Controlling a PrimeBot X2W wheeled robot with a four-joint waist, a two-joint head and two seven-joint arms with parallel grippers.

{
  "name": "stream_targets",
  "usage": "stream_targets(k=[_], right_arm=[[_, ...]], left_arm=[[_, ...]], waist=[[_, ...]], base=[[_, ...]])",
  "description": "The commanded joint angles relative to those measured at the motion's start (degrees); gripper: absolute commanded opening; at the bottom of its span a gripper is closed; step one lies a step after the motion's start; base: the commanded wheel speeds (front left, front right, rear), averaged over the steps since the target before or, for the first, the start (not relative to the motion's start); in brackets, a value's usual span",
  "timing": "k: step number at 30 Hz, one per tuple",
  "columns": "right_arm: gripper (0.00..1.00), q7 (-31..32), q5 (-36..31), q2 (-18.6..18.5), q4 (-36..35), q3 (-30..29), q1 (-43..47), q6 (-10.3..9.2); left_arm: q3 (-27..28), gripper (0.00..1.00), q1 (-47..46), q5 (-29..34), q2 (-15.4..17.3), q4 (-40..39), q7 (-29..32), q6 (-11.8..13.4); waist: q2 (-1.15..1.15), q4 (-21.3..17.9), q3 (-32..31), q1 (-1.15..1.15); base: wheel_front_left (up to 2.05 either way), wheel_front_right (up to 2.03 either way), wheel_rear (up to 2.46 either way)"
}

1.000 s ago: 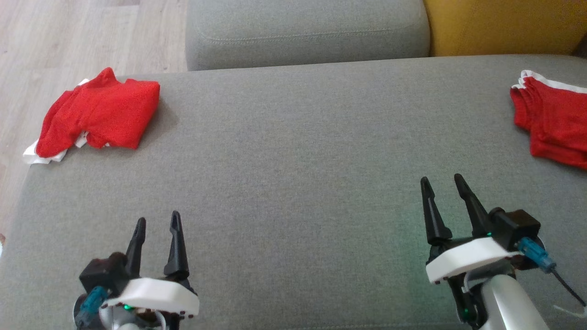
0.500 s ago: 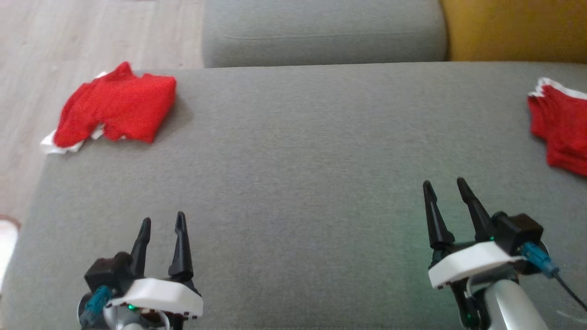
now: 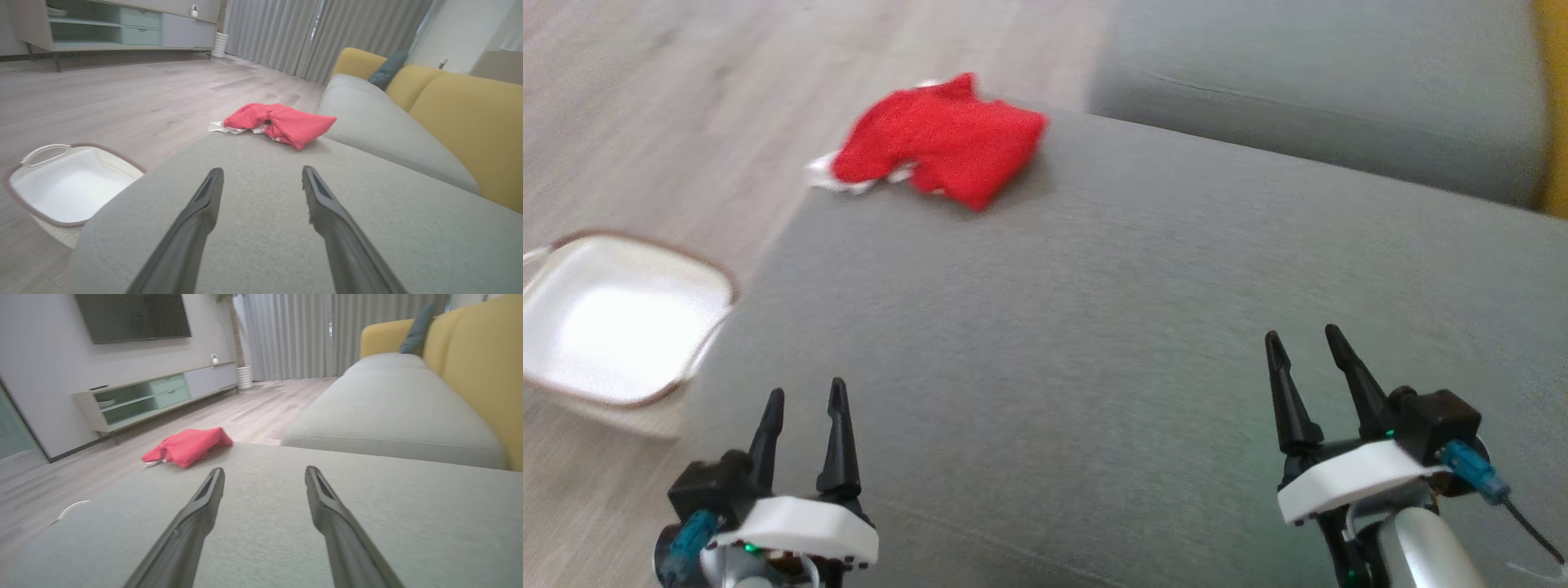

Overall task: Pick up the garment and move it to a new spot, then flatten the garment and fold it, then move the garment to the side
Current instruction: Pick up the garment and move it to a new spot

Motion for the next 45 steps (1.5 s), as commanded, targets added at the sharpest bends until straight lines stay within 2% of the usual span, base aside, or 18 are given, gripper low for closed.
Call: stream_targets(k=[1, 4, 15, 24, 27, 31, 37, 44, 45], right_arm=[[1.0, -0.23, 0.3, -0.01, -1.97, 1.53, -0.86, 0.37], [1.0, -0.29, 0.66, -0.01, -1.92, 2.44, -0.98, 0.37], [1.0, 0.54, 0.06, -0.01, -1.38, 6.73, -4.6, 0.37], [1.0, 0.77, -1.37, -0.01, -2.72, 5.34, -6.16, 0.37], [1.0, 1.13, -2.68, -0.01, -3.98, 3.26, -5.93, 0.37], [1.0, 2.56, -4.96, -0.01, -6.58, 1.71, -6.63, 0.37], [1.0, 5.76, -9.06, -0.01, -11.9, -0.01, -9.05, 0.37], [1.0, 9.11, -13.49, -0.01, -19.11, -1.13, -11.97, 0.37], [1.0, 9.77, -14.02, 0.0, -21.24, -0.89, -12.72, 0.37]], left_arm=[[2.0, 1.0, -1.7, 0.48, 0.16, -2.04, -0.45, -0.25], [2.46, 1.0, -1.16, 0.59, 0.38, -2.37, -0.45, -0.18], [5.19, 1.0, 1.97, -0.04, 0.13, -6.67, -0.45, 1.17], [4.51, 1.0, 0.78, -0.39, -0.02, -6.2, -0.45, 0.75], [4.02, 1.0, -1.53, -0.17, -0.01, -5.11, -0.45, -0.07], [4.84, 1.0, -7.04, 1.04, 1.7, -4.58, -0.45, -1.05], [5.61, 1.0, -22.07, 3.2, 7.53, -0.99, 1.12, -3.15], [5.25, 1.0, -43.86, 3.39, 13.6, 9.91, 8.22, -7.1], [4.74, 1.0, -49.04, 3.07, 15.06, 13.91, 10.6, -8.22]], waist=[[0.0, 6.29, -0.71, 0.0], [0.0, 9.16, -0.6, 0.0], [0.0, 10.76, 1.93, 0.0], [0.0, 10.85, 4.58, 0.0], [0.0, 10.81, 6.03, 0.0], [0.0, 8.26, 9.74, 0.0], [0.0, 2.83, 17.11, 0.0], [0.0, -3.3, 26.38, 0.0], [0.0, -5.1, 28.82, 0.0]], base=[[0.0, 0.0, 0.0], [0.0, 0.0, 0.0], [0.0, 0.0, 0.0], [0.0, 0.0, 0.0], [0.0, 0.0, 0.0], [0.0, 0.0, 0.0], [0.0, 0.0, 0.0], [0.0, 0.0, 0.0], [0.0, 0.0, 0.0]])
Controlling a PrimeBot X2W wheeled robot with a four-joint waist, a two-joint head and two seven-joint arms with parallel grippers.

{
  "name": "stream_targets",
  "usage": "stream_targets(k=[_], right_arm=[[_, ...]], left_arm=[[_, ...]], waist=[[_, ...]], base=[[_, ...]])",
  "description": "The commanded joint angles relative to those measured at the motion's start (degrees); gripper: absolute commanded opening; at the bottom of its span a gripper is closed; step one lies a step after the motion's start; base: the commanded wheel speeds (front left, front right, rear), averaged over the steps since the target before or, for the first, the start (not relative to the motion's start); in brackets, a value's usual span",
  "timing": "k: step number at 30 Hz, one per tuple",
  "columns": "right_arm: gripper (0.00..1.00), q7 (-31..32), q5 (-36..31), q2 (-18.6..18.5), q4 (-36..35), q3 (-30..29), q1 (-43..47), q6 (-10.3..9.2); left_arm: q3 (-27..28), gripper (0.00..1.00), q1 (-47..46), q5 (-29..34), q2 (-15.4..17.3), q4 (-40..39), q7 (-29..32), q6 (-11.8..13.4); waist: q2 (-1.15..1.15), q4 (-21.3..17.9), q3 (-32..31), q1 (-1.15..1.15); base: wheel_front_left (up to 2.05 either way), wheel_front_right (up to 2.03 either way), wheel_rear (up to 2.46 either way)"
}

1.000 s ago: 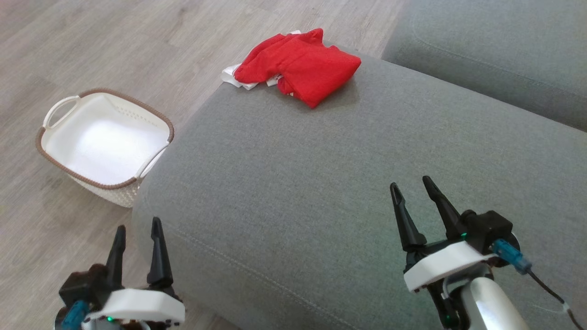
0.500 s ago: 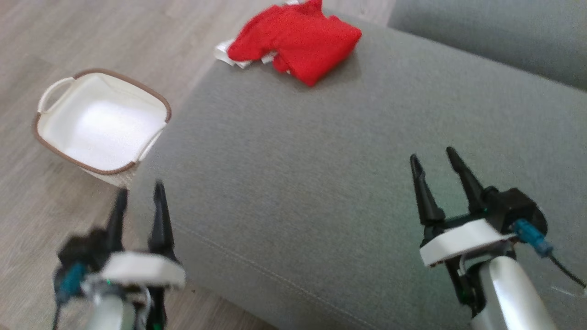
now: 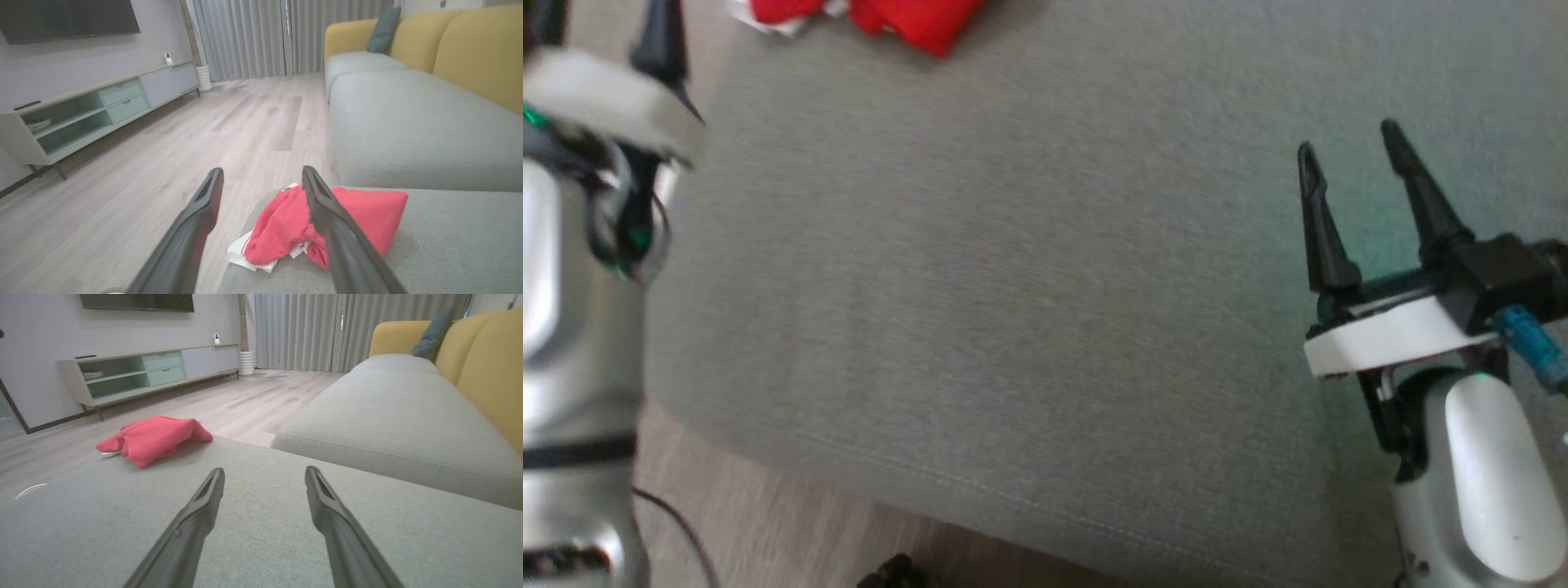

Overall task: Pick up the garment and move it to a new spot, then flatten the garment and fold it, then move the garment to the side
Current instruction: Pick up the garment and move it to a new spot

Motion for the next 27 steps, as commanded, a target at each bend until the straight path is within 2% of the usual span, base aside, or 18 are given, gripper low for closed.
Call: stream_targets(k=[1, 10, 20, 21, 22, 23, 24, 27], right_arm=[[1.0, 0.43, -0.45, -0.02, -3.61, 1.69, -2.11, 0.37], [1.0, 1.87, -2.11, -0.02, -11.57, 1.34, -2.33, 0.37], [1.0, 2.75, -2.53, -0.02, -16.04, 1.02, -1.81, 0.37], [1.0, 2.71, -2.46, -0.02, -16.05, 0.93, -1.86, 0.37], [1.0, 2.64, -2.35, -0.02, -16.01, 0.82, -1.95, 0.37], [1.0, 2.64, -2.35, -0.02, -16.01, 0.82, -1.95, 0.37], [1.0, 2.49, -2.18, -0.02, -15.94, 0.7, -2.07, 0.37], [1.0, 1.85, -1.65, -0.02, -15.31, 0.61, -2.4, 0.37]], left_arm=[[1.65, 1.0, -4.16, -1.01, 3.91, 1.09, 1.5, -0.72], [3.09, 1.0, -16.14, -6.77, 5.56, 18.71, 10.35, -2.06], [5.16, 1.0, -20.41, -12.15, 5.64, 28.55, 9.62, -2.67], [5.08, 0.82, -20.65, -12.6, 5.53, 29.02, 9.28, -2.73], [4.88, 0.36, -20.88, -12.91, 5.51, 29.26, 8.63, -2.78], [4.88, 0.36, -20.88, -12.91, 5.51, 29.26, 8.63, -2.78], [4.58, 0.0, -21.14, -13.09, 5.58, 29.31, 7.74, -2.83], [2.86, 0.0, -21.5, -13.44, 5.78, 29.23, 5.53, -2.9]], waist=[[0.0, -6.1, 6.76, -0.02], [0.0, -11.66, 13.43, -0.02], [0.0, -13.86, 16.54, -0.02], [0.0, -13.92, 16.59, -0.02], [0.0, -13.96, 16.61, -0.02], [0.0, -13.96, 16.61, -0.02], [0.0, -13.98, 16.54, -0.02], [0.0, -13.99, 15.56, -0.02]], base=[[0.0, 0.0, 0.0], [0.0, 0.0, 0.0], [0.0, 0.0, 0.0], [0.0, 0.0, 0.0], [0.0, 0.0, 0.0], [0.0, 0.0, 0.0], [0.0, 0.0, 0.0], [0.0, 0.0, 0.0]])
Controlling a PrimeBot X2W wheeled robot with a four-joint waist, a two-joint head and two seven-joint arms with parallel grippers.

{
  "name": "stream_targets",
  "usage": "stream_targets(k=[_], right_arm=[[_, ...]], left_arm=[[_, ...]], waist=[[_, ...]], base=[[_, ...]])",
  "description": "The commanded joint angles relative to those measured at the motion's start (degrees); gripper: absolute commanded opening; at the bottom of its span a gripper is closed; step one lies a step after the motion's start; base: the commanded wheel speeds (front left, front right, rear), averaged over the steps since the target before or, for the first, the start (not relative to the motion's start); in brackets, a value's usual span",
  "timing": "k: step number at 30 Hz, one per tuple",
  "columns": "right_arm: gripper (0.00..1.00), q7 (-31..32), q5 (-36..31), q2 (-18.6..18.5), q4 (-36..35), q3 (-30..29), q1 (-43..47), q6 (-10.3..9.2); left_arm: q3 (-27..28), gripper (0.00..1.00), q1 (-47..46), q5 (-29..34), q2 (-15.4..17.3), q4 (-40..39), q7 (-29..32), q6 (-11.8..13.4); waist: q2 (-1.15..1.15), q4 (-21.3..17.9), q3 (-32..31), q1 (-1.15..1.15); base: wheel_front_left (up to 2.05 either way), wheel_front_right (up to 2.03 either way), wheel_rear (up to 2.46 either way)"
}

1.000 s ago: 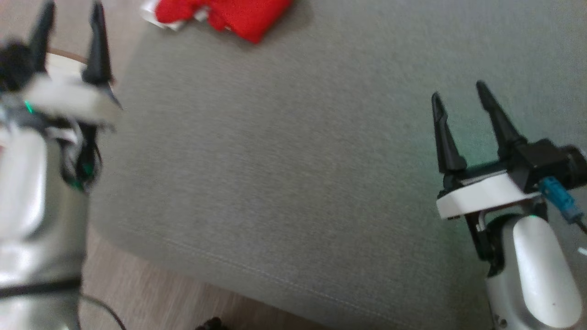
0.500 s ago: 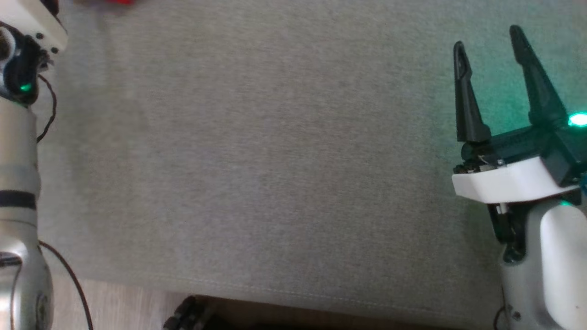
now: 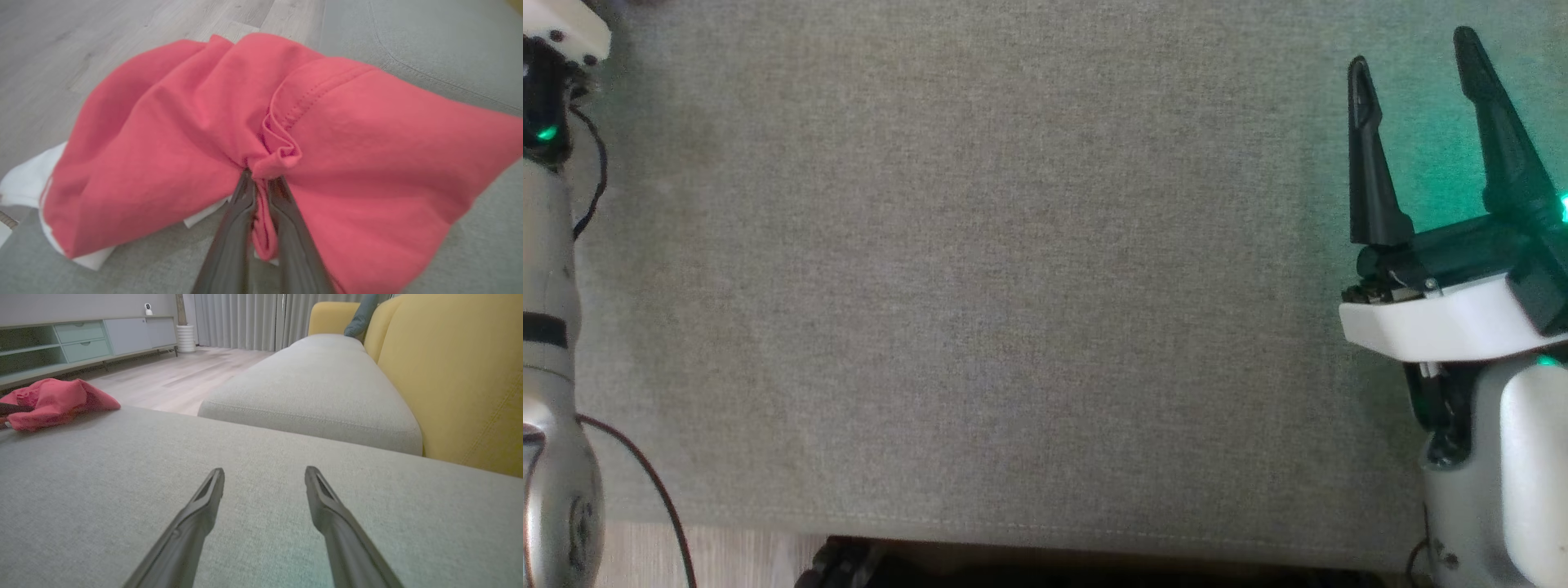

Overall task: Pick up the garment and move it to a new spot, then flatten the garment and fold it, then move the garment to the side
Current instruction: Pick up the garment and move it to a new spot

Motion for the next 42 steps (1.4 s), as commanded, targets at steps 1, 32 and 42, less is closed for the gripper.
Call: stream_targets(k=[1, 32, 42], right_arm=[[1.0, -0.44, 0.51, 0.09, -1.88, 1.45, -0.41, 0.37], [1.0, -10.81, 11.96, 0.09, 13.62, -2.01, 5.75, 0.37], [1.0, -12.73, 13.16, 0.09, 16.88, 0.47, 5.19, 0.37]], left_arm=[[0.16, 0.0, -1.46, -0.44, 3.92, -1.62, -0.72, -0.33], [-27.6, 0.0, 21.4, -7.79, -9.58, -28.41, -5.11, 6.18], [-32.62, 0.0, 25.23, -11.16, -13.86, -21.83, -11.46, 9.07]], waist=[[0.0, -0.04, -0.78, 0.0], [0.0, -12.07, -23.68, 0.0], [0.0, -17.3, -22.5, 0.0]], base=[[0.0, 0.0, 0.0], [0.0, 0.0, 0.0], [0.0, 0.0, 0.0]])
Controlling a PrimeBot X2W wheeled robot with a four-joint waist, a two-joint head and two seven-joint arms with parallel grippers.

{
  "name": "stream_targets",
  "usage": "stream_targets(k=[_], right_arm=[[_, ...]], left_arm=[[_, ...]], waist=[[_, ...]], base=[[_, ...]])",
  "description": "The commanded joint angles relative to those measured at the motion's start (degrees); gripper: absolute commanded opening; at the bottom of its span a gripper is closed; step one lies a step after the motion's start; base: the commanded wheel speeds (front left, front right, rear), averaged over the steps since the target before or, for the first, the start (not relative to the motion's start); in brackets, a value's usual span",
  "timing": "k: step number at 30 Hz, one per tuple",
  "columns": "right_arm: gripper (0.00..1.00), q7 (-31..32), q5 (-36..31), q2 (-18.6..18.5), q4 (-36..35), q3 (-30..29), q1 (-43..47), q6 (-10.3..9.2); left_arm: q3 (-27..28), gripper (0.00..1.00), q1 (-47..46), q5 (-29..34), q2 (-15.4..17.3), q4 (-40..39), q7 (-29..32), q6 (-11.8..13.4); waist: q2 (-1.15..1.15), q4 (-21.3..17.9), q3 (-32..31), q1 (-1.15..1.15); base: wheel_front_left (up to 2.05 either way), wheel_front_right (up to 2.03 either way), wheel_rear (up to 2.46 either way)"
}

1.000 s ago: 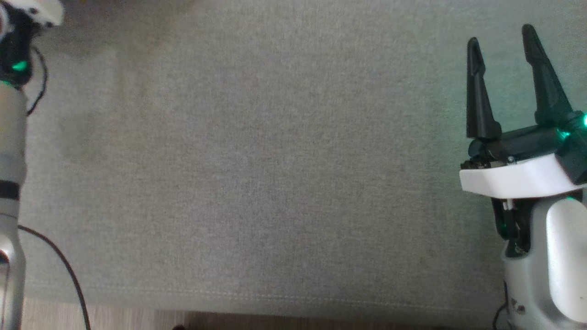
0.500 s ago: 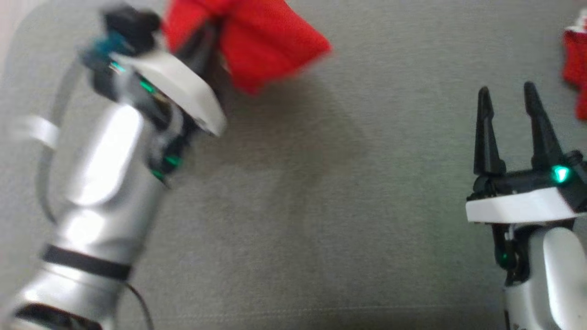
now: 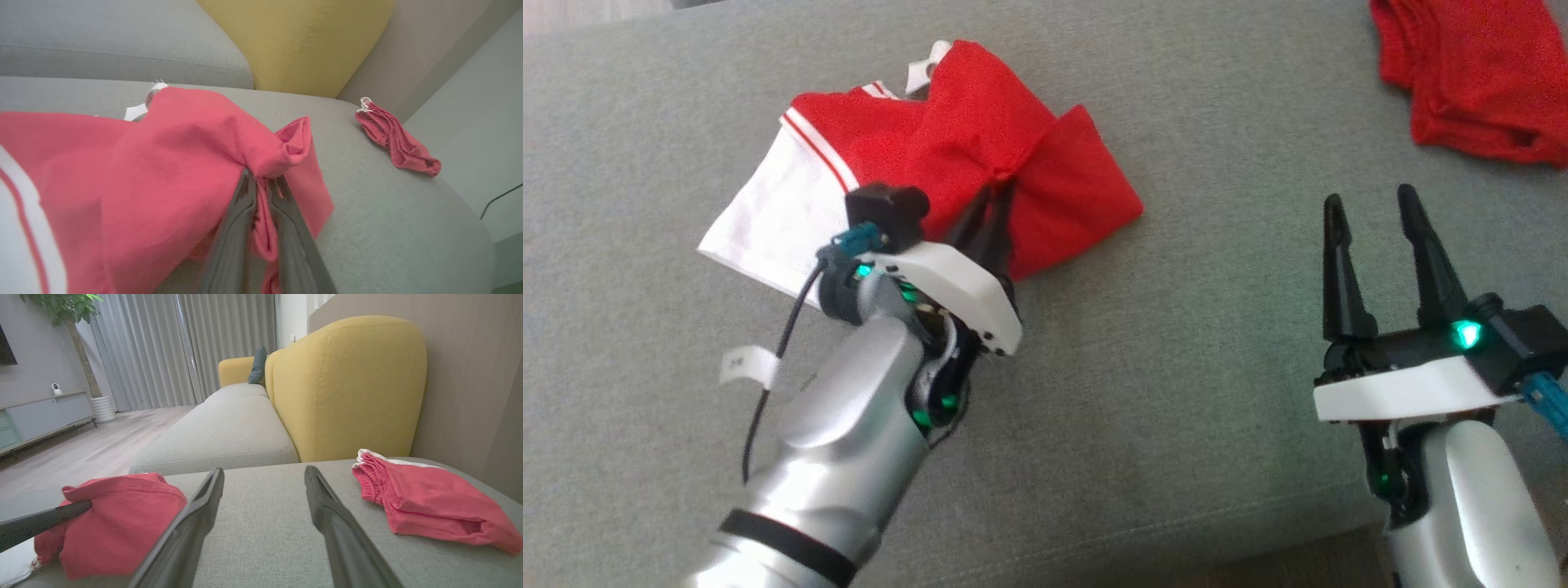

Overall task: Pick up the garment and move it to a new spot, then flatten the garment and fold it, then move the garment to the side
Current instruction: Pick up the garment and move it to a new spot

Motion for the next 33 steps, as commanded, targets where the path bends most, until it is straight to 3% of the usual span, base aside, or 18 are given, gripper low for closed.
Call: stream_targets(k=[1, 6, 7, 8, 9, 14, 19, 25, 33], right_arm=[[1.0, -0.63, 0.38, -0.11, -1.52, 1.65, -1.34, 0.37], [1.0, -1.03, 0.77, -0.11, -0.02, 2.6, -1.1, 0.37], [1.0, -1.05, 0.84, -0.11, 0.26, 2.78, -1.13, 0.37], [1.0, -1.08, 0.89, -0.11, 0.55, 2.89, -1.17, 0.37], [1.0, -1.1, 0.91, -0.11, 0.79, 2.98, -1.19, 0.37], [1.0, -1.16, 0.68, -0.11, 1.7, 2.54, -0.86, 0.37], [1.0, -1.11, 0.32, -0.11, 2.1, 1.57, -0.33, 0.37], [1.0, -0.71, -0.07, -0.11, 2.34, 0.89, 0.86, 0.37], [1.0, -0.85, -0.57, -0.11, 3.07, 0.0, 3.02, 0.37]], left_arm=[[0.49, 0.0, -0.8, -1.69, 0.32, -2.0, -0.82, 0.42], [-6.28, 0.0, 0.43, -8.03, 0.28, -4.83, -2.51, 2.7], [-7.57, 0.15, 0.66, -9.19, 0.28, -5.07, -2.64, 3.24], [-8.81, 0.42, 0.74, -10.07, 0.27, -5.15, -2.79, 3.68], [-9.99, 0.98, 0.66, -10.5, 0.27, -5.06, -3.01, 4.14], [-14.75, 1.0, -0.12, -9.53, 0.27, -3.73, -4.39, 5.26], [-15.38, 1.0, 0.52, -6.55, 0.39, -3.88, -5.0, 5.23], [-12.33, 1.0, 4.22, -3.32, 2.62, -9.5, -5.12, 5.72], [-5.38, 1.0, 12.35, 1.41, 7.64, -18.68, -5.14, 8.54]], waist=[[0.0, -0.79, -0.04, 0.0], [0.0, -0.99, -1.25, 0.0], [0.0, -0.96, -1.49, 0.0], [0.0, -0.88, -1.75, 0.0], [0.0, -0.75, -1.97, 0.0], [0.0, 0.83, -3.56, 0.0], [0.0, 2.99, -5.61, 0.0], [0.0, 5.6, -8.85, 0.0], [0.0, 8.47, -12.98, 0.0]], base=[[0.0, 0.0, 0.0], [0.0, 0.0, 0.0], [0.0, 0.0, 0.0], [0.0, 0.0, 0.0], [0.0, 0.0, 0.0], [0.0, 0.0, 0.0], [0.0, 0.0, 0.0], [0.0, 0.0, 0.0], [0.0, 0.0, 0.0]])
